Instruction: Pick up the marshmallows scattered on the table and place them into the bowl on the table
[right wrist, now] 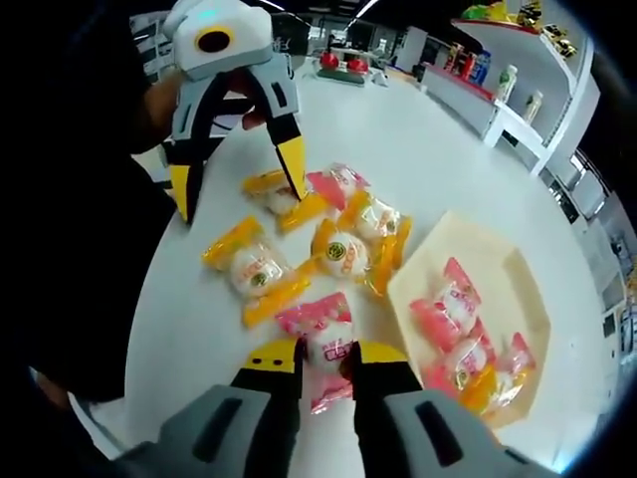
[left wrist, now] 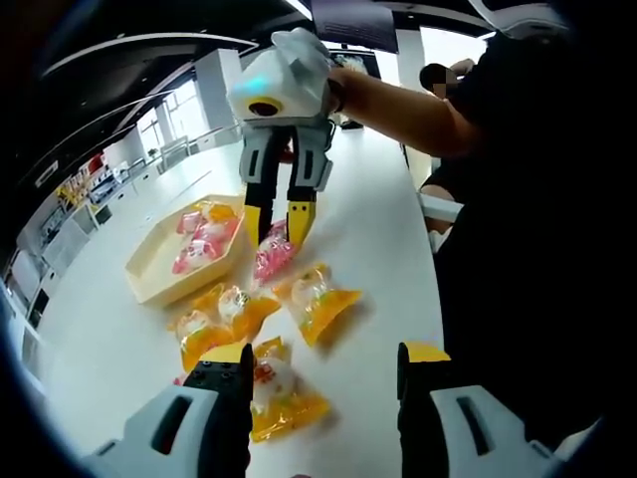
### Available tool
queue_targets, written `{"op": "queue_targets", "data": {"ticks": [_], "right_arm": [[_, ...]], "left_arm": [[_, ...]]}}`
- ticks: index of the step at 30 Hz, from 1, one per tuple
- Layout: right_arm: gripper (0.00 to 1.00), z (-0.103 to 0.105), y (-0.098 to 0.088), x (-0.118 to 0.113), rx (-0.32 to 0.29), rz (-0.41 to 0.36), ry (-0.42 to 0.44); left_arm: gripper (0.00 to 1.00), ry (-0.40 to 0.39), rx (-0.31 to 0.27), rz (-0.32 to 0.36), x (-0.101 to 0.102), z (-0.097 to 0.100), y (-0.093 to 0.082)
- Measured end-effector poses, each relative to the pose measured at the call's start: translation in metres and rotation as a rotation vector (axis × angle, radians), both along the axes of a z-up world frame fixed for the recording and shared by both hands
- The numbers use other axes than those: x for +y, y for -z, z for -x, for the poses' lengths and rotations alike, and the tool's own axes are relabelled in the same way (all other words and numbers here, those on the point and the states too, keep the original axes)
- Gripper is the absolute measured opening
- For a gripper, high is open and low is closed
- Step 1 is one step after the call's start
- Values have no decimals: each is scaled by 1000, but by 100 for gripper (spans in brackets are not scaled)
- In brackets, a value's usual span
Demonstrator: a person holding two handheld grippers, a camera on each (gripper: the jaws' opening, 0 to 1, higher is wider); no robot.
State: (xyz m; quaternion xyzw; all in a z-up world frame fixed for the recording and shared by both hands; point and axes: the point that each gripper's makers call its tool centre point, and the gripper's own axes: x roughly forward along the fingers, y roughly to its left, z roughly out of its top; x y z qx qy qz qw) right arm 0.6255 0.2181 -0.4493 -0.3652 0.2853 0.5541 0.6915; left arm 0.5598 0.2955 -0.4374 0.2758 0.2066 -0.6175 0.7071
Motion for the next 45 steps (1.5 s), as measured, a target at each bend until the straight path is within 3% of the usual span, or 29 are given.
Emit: {"op": "queue_targets", "data": {"ticks": [29,40,45], "right_arm": [[20,5,-33,-7,-107,-27,12],[20,-1,-40,-7,-124,-58,25],[20,-15,-44,-7,-153,-99,58]], "left_arm": [[58,6,2,-7,-2,-3,1],[58,4,3,-5,-1,-3,0],[58,6,4,-3,-2,-2,0]]}}
